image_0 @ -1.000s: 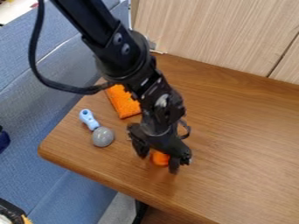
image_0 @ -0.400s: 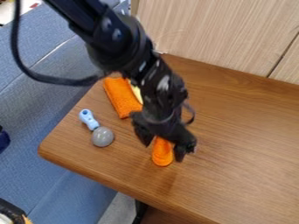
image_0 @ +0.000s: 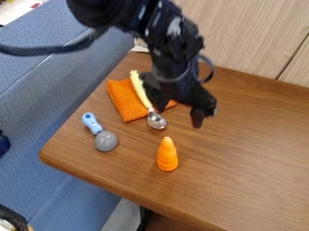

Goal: Put the orange object to the middle bottom of the table

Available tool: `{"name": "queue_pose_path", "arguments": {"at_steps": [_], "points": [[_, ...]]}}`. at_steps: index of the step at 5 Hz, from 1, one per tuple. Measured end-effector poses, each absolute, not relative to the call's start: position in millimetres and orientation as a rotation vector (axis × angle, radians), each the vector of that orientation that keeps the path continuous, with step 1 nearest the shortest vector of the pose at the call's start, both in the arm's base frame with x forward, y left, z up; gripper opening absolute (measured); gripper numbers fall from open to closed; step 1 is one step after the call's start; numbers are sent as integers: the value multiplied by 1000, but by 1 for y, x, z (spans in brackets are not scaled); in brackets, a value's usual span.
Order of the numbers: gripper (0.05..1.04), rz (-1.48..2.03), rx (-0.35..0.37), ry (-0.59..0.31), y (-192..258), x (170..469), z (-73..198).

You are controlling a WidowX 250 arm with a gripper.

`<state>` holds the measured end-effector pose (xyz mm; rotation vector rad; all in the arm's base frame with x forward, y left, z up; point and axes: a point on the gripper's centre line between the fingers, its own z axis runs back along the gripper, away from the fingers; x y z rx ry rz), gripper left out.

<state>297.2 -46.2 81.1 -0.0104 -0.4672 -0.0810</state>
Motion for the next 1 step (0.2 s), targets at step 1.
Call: {"name": "queue_pose_path", "arguments": {"at_steps": [1], "points": [[1004,-82,-11,-472,-47,298,83]]}}
